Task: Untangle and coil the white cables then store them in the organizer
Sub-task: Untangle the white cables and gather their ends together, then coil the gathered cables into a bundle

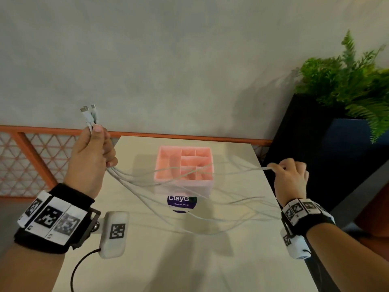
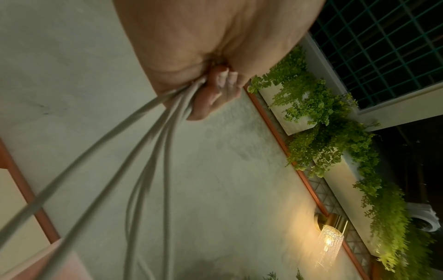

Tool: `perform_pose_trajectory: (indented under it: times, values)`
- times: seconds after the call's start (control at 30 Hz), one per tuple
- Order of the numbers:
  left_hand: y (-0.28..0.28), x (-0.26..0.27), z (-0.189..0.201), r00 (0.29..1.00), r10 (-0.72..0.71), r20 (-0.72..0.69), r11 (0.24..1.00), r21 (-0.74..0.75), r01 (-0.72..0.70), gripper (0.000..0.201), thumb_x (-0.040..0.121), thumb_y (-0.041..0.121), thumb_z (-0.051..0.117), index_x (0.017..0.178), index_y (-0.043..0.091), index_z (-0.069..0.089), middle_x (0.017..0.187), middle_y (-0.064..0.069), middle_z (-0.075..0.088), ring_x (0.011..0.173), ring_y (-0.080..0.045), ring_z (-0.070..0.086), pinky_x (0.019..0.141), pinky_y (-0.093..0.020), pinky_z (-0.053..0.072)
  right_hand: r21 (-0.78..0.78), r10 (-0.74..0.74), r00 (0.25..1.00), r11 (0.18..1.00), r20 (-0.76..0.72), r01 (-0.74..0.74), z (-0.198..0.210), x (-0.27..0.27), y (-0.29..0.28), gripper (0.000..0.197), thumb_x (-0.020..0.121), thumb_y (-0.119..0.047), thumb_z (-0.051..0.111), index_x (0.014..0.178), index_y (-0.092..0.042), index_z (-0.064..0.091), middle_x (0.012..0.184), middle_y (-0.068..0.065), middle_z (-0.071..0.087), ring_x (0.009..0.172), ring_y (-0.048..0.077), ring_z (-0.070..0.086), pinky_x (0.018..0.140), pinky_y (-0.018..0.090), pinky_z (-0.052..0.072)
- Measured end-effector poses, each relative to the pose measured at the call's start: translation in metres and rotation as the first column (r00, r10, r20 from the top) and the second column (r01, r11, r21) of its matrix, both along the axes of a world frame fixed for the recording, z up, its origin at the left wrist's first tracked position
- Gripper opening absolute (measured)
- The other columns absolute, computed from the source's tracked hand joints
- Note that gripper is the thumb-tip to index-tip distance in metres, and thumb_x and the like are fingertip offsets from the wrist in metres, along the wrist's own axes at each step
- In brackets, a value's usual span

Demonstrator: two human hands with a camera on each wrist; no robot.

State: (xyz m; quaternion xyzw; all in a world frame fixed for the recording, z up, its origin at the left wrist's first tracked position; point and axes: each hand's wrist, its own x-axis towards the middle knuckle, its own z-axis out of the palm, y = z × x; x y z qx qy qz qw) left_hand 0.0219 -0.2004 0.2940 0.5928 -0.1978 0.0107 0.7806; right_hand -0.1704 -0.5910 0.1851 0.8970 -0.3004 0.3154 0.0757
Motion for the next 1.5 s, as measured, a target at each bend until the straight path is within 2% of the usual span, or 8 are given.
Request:
perform_pose_trajectory:
  times: [0.1,0.3,0.57,0.73,0.87,1.07,1.3,1.5]
  values:
    - [-0.004,0.001,-0.003,0.999,-0.017,-0.034,1.000,-0.025,0.016,0.033,0.099,0.039,0.037,0.071,0.025,0.048,0.053,0.012,0.030,0.046,-0.007,0.025,0.045,-0.021,0.025,0.038,-0.050,0.989,0.998,-0.139,0.056,-0.008,-0.007,-0.004,0.039,0.077,0.001,0.058,0.107,-0.022,0.066,0.101,0.008,0.056,0.096,0.031,0.040,0.081,0.044,0.043]
    - [-0.017,-0.002,-0.004,0.995,-0.090,-0.037,0.996,0.000,0.090,0.032,0.101,0.034,0.033,0.073,0.022,0.045,0.051,0.014,0.032,0.044,-0.005,0.028,0.043,-0.019,0.027,0.287,0.091,0.516,0.905,-0.852,0.315,-0.059,-0.010,0.004,0.027,0.091,-0.007,0.040,0.110,-0.013,0.058,0.106,0.006,0.060,0.091,0.022,0.060,0.079,0.028,0.049]
    - [-0.036,-0.017,-0.001,0.991,-0.128,-0.023,0.990,0.055,0.129,0.031,0.101,0.034,0.032,0.077,0.020,0.045,0.052,0.013,0.032,0.046,-0.007,0.029,0.045,-0.020,0.031,0.662,0.432,0.778,0.749,-0.456,-0.028,-0.013,0.040,0.069,0.053,0.093,-0.031,0.045,0.143,-0.025,0.028,0.144,0.009,0.040,0.125,0.028,0.047,0.103,0.036,0.039]
    - [-0.055,-0.039,0.003,0.970,-0.240,-0.019,0.968,0.064,0.241,0.030,0.100,0.035,0.034,0.075,0.020,0.043,0.057,0.010,0.031,0.050,-0.009,0.029,0.050,-0.025,0.030,0.850,0.840,0.537,0.226,0.078,-0.477,0.059,0.073,0.193,0.085,0.078,-0.047,0.068,0.145,-0.026,0.020,0.148,-0.014,0.029,0.135,0.005,0.027,0.112,0.025,0.023]
    - [-0.053,-0.049,0.007,0.955,-0.296,-0.035,0.955,0.005,0.296,0.029,0.100,0.032,0.033,0.076,0.018,0.042,0.055,0.010,0.032,0.049,-0.009,0.030,0.052,-0.023,0.035,0.893,0.818,0.511,-0.008,0.264,-0.449,0.057,0.089,0.228,0.003,0.091,-0.023,0.058,0.092,-0.024,0.055,0.090,0.002,0.064,0.075,0.002,0.061,0.074,0.012,0.045]
    - [-0.006,-0.023,0.006,0.974,-0.177,-0.139,0.953,-0.273,0.134,0.030,0.100,0.029,0.033,0.076,0.016,0.047,0.052,0.007,0.043,0.051,-0.009,0.045,0.066,-0.027,0.055,0.862,0.822,0.561,0.212,0.097,-0.461,0.042,0.076,0.178,0.029,0.095,-0.039,0.044,0.078,-0.015,0.045,0.069,-0.001,0.041,0.060,0.013,0.041,0.058,0.025,0.039]
    - [0.014,-0.005,-0.031,0.927,-0.085,-0.367,0.985,-0.170,0.023,0.023,0.097,0.027,0.046,0.081,0.015,0.058,0.075,0.002,0.071,0.082,-0.016,0.067,0.069,-0.032,0.059,0.835,0.714,0.603,0.046,0.356,-0.548,0.088,0.070,0.154,0.034,0.091,-0.044,0.046,0.068,-0.021,0.053,0.049,-0.012,0.031,0.046,0.008,0.025,0.044,0.020,0.026]
    - [0.006,-0.006,-0.073,0.778,-0.074,-0.623,0.982,0.088,0.165,0.025,0.093,0.036,0.052,0.103,0.014,0.060,0.122,-0.013,0.063,0.121,-0.028,0.053,0.094,-0.043,0.047,0.761,0.800,0.591,0.322,0.099,-0.563,0.125,0.067,0.149,0.039,0.095,-0.039,0.045,0.064,-0.015,0.049,0.041,-0.014,0.037,0.041,0.003,0.032,0.045,0.011,0.028]
